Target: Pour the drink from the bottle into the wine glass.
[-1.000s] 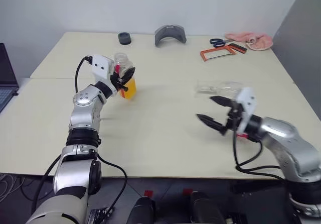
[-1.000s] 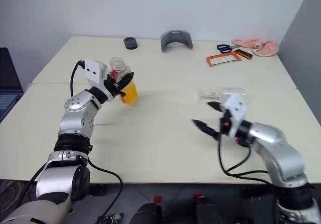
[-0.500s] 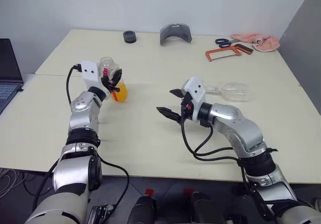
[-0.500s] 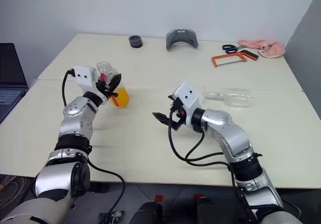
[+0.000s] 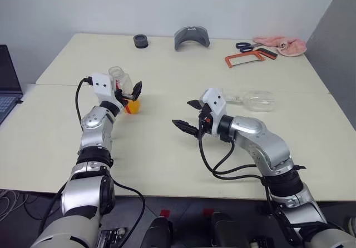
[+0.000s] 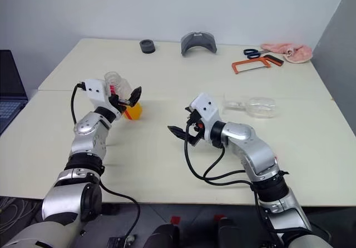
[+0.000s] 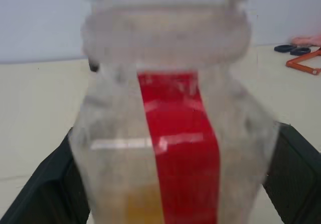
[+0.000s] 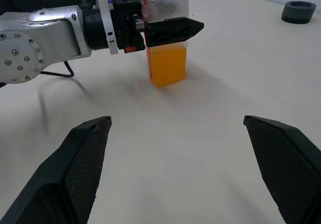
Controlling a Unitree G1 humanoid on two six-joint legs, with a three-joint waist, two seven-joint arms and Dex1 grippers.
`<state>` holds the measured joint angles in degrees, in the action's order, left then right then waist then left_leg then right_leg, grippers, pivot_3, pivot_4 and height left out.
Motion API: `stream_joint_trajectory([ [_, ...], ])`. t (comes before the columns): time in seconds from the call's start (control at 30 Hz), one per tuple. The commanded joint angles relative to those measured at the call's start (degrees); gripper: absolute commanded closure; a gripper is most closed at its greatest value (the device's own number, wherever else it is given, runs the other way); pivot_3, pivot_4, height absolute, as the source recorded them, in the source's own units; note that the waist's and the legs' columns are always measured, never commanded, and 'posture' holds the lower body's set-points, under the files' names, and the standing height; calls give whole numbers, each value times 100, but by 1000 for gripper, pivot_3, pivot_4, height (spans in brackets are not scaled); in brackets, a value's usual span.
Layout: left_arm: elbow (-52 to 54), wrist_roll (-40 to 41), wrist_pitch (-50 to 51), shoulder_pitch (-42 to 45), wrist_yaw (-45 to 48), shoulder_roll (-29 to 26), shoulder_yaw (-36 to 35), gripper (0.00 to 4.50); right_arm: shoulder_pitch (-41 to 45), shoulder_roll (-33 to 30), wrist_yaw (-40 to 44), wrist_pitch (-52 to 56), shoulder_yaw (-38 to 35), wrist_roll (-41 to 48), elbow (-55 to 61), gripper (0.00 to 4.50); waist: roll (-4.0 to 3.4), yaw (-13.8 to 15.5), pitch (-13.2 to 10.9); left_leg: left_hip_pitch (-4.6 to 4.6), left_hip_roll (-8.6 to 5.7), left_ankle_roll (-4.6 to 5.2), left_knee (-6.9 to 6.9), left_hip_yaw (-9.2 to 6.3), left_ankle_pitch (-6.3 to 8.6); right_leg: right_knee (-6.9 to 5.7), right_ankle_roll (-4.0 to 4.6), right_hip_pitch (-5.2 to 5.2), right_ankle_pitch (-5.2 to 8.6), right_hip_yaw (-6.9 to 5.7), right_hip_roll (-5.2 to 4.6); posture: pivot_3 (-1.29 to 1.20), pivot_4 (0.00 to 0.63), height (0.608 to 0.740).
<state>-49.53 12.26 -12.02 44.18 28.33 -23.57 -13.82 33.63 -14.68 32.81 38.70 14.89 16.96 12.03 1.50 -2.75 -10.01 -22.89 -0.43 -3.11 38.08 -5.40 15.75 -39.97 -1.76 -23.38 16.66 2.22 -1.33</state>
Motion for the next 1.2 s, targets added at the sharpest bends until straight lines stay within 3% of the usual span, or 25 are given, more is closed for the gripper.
stream_joint_trajectory([
  [0.03,478,-82,-108,-175,-150,3,39,28,-80,-54,91,50,36,47,344,0,0,-2,0,0,1,0,0,0,0,0,0,0,0,0,0,0,150,740],
  [0.63,2443,-57,596,-1845,-741,99,31,28,-1280,-349,-107,616,-291,211,1224,0,0,-4,4,2,2,20,-1,-4,11,0,0,2,0,2,0,0,150,740],
  [0.77,3616,209,964,-2723,-289,-56,59,28,-1787,516,-1212,1190,-1256,562,1419,0,-1,-22,8,8,10,18,-11,-1,11,2,0,6,0,10,-9,0,150,740],
  [0.97,5040,1266,2424,-3616,1614,-756,528,28,-966,2674,-3306,2030,-3686,2048,607,0,-14,-31,1,26,20,11,-15,-3,7,-10,1,15,0,9,9,0,150,740],
  [1.2,5425,1556,3236,-3099,2497,-1223,961,28,5,3146,-4680,1073,-4477,2953,-745,0,-20,34,-2,29,5,13,-16,15,7,-6,2,21,0,10,12,0,150,740],
])
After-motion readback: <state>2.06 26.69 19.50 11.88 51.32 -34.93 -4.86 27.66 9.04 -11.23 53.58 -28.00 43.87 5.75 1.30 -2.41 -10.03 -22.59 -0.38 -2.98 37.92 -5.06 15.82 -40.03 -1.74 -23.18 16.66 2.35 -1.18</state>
